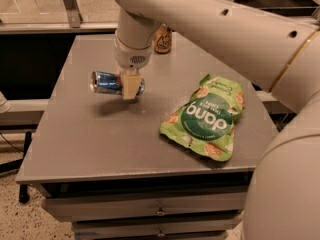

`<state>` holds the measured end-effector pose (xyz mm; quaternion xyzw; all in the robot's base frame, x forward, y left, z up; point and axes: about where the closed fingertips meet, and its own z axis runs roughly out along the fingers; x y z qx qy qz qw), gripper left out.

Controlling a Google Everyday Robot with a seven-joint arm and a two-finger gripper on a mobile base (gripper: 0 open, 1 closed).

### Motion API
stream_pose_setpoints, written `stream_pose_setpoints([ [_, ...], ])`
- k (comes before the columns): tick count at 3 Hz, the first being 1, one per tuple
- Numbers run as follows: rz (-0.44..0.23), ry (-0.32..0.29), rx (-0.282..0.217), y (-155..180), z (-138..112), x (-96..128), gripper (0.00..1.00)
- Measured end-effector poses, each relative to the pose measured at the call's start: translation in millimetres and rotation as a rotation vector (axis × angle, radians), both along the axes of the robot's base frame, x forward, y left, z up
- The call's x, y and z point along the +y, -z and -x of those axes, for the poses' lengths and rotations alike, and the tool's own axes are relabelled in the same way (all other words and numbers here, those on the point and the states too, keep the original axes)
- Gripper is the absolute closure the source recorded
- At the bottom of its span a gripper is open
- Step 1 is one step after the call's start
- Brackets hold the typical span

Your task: Knock redbull can over

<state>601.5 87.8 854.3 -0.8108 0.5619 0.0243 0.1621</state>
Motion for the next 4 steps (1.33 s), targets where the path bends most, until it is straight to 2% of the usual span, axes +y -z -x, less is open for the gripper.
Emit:
stream_pose_setpoints([
  [2, 0.036, -0.068, 0.034, 14, 15, 21, 0.13],
  [3, 0.023, -0.084, 0.047, 14, 22, 23, 0.0],
  [4, -0.007, -0.093, 0.06, 10, 25, 24, 0.0],
])
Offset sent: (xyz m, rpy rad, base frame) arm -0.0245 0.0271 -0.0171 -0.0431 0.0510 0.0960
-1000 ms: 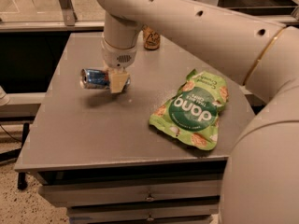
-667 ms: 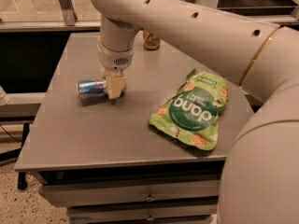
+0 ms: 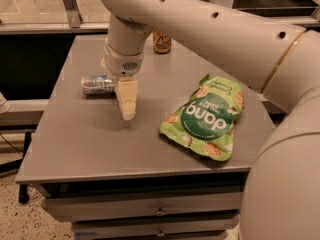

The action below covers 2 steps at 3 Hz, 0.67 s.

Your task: Knock redbull can over

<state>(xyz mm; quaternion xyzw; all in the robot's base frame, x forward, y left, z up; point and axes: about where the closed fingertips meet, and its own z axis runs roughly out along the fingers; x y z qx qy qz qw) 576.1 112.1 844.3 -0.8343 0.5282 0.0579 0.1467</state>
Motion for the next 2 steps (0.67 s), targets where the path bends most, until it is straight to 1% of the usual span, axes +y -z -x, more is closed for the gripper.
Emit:
stream_pose_setpoints([
  [1, -0.055, 0.004, 0.018, -6.2, 3.0, 0.8, 0.0],
  [2, -0.127, 0.02, 0.038, -13.9, 5.6, 0.0, 0.0],
])
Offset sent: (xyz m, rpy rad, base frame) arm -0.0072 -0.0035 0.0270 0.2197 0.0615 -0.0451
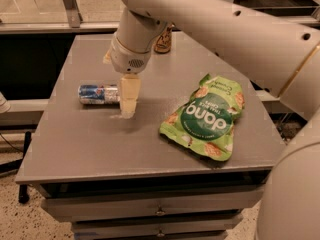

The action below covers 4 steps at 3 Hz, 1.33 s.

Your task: Knock redbull can over

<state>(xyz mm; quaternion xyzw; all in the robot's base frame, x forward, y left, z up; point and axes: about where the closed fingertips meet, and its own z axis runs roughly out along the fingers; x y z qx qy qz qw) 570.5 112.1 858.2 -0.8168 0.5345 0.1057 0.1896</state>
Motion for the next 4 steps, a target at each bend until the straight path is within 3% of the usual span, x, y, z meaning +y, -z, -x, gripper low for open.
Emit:
stream_pose_setpoints([
  [1, -0.117, 0.046, 0.041, -7, -1, -8, 0.0],
  [2, -0.304, 0.15, 0.083, -13, -8, -28, 0.0],
  [3, -0.519, 0.291, 0.029, -34, -36, -65, 0.0],
  [4, -0.649, 0.396, -0.068, -56, -67, -98, 0.0],
])
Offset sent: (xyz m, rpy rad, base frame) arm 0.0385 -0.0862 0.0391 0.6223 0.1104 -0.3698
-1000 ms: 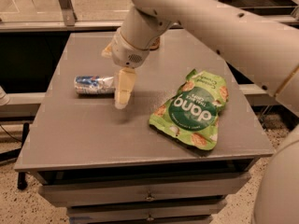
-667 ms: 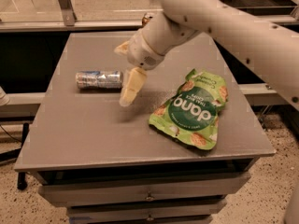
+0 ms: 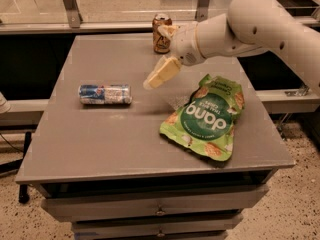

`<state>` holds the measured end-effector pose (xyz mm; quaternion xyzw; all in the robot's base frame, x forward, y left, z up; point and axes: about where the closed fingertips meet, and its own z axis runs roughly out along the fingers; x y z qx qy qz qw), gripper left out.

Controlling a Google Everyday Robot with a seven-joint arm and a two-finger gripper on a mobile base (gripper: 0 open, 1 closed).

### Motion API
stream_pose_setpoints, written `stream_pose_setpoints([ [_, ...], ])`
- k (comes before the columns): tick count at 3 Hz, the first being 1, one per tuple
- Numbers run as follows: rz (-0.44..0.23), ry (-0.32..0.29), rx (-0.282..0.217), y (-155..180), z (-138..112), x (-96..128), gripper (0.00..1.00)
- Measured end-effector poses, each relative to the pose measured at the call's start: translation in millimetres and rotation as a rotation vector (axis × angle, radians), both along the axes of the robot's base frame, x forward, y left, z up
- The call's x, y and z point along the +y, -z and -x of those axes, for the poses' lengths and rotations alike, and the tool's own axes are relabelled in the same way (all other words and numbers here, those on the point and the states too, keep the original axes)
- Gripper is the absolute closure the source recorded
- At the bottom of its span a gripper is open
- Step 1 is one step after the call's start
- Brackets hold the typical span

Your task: Knock redbull can over

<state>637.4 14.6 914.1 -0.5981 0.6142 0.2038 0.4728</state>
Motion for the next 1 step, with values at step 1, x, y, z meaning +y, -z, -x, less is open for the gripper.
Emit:
stream_pose_setpoints([
  [1, -0.009, 0.022, -0.013, -2.9, -4.9, -3.2, 0.0],
])
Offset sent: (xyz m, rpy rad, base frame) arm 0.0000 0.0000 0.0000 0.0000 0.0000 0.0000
